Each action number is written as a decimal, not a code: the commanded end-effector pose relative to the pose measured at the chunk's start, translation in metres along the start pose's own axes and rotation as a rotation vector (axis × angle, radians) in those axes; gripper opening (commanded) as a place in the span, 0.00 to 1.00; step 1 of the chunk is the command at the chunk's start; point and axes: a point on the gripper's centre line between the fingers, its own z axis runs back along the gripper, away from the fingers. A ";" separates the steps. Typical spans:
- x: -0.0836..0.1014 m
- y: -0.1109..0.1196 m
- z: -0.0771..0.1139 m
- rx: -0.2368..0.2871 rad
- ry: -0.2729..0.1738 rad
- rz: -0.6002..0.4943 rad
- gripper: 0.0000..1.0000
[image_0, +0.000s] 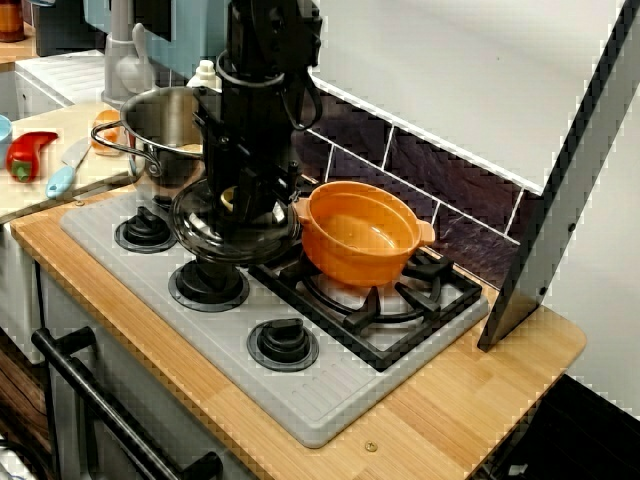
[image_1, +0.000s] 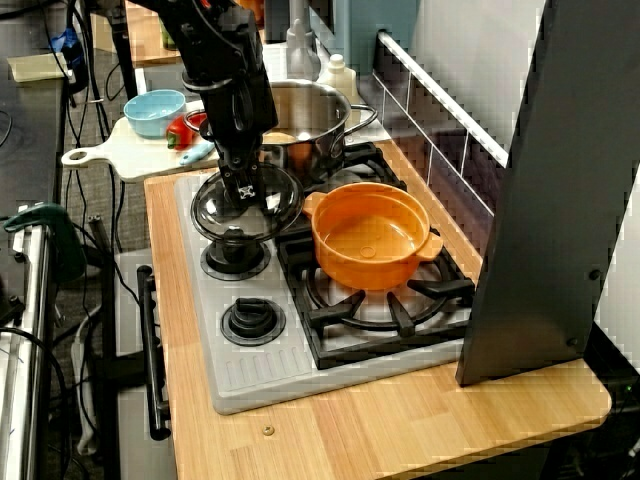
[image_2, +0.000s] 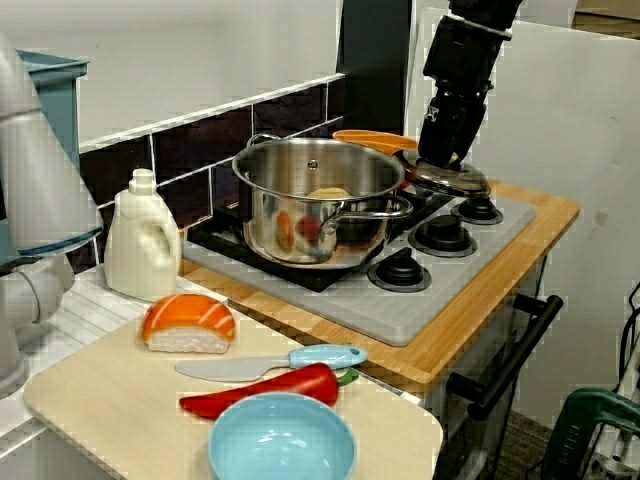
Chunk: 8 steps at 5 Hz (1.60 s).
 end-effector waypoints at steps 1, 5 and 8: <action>-0.010 0.002 0.002 -0.002 -0.011 -0.020 0.00; -0.008 0.001 -0.005 0.006 -0.002 -0.020 0.00; -0.002 0.006 -0.009 0.002 0.011 -0.002 0.00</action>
